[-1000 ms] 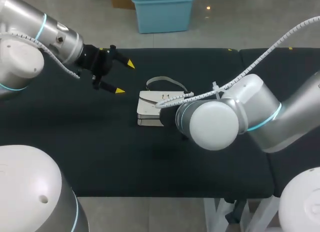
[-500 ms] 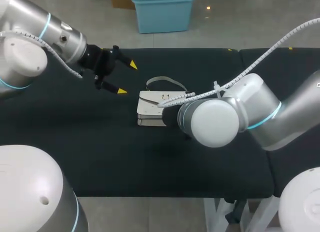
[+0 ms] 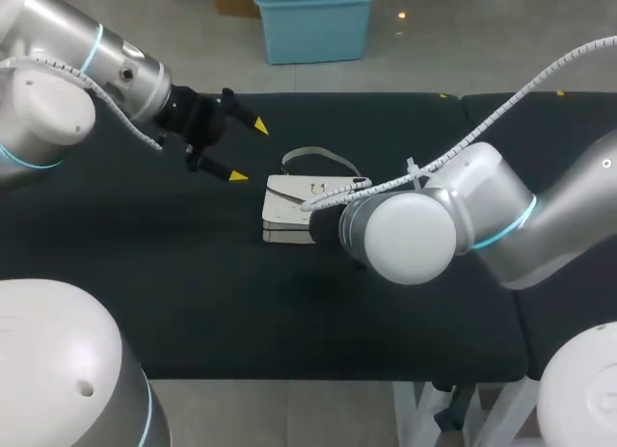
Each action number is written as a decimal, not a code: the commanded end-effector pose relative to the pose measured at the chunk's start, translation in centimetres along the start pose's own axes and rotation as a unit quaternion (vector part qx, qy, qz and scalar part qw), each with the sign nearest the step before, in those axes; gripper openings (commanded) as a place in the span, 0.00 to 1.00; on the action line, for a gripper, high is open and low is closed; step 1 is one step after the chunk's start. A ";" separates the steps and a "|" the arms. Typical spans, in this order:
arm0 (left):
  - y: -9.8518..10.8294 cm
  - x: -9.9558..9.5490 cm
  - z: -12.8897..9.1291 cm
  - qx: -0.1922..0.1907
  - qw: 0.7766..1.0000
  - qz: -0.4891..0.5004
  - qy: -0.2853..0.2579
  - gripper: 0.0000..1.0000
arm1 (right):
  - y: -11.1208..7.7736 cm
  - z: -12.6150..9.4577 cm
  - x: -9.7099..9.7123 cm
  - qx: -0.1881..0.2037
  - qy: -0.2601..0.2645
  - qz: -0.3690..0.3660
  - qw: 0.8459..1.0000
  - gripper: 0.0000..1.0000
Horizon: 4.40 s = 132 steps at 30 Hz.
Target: Pick up the bag, open it, inspect its contents, close it, and place it on the opposite side
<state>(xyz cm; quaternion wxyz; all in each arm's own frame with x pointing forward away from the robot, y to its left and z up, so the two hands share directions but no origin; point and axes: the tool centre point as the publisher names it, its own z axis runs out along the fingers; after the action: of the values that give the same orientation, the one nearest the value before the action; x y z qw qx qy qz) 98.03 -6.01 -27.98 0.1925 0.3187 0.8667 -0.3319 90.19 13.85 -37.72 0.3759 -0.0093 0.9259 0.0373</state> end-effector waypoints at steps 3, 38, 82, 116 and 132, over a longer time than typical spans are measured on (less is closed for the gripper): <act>0.2 0.1 0.5 0.014 0.999 0.021 -0.022 1.00 | 0.1 0.3 0.8 -0.005 -0.342 -0.001 0.940 0.00; -2.4 2.3 5.4 0.059 0.972 0.199 -0.107 0.43 | 0.2 0.2 0.7 0.002 -0.351 -0.002 0.936 0.00; -0.8 1.2 10.8 0.008 0.973 0.197 -0.121 0.00 | 0.2 0.2 0.7 0.002 -0.351 -0.002 0.936 0.00; 0.0 -2.9 6.3 0.045 0.991 -0.123 -0.026 0.00 | 0.2 0.2 0.7 0.002 -0.351 -0.002 0.936 0.00; -0.7 -1.8 6.7 0.031 0.995 -0.084 -0.043 0.87 | 0.2 0.2 0.7 0.002 -0.351 -0.002 0.936 0.00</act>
<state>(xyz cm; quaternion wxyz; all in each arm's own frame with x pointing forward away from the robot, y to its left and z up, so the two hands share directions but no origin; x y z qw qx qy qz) 100.51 -11.94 -30.84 0.1721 0.2430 0.8738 -0.3844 90.08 14.52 -37.78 0.3879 -0.0042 0.9212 0.0296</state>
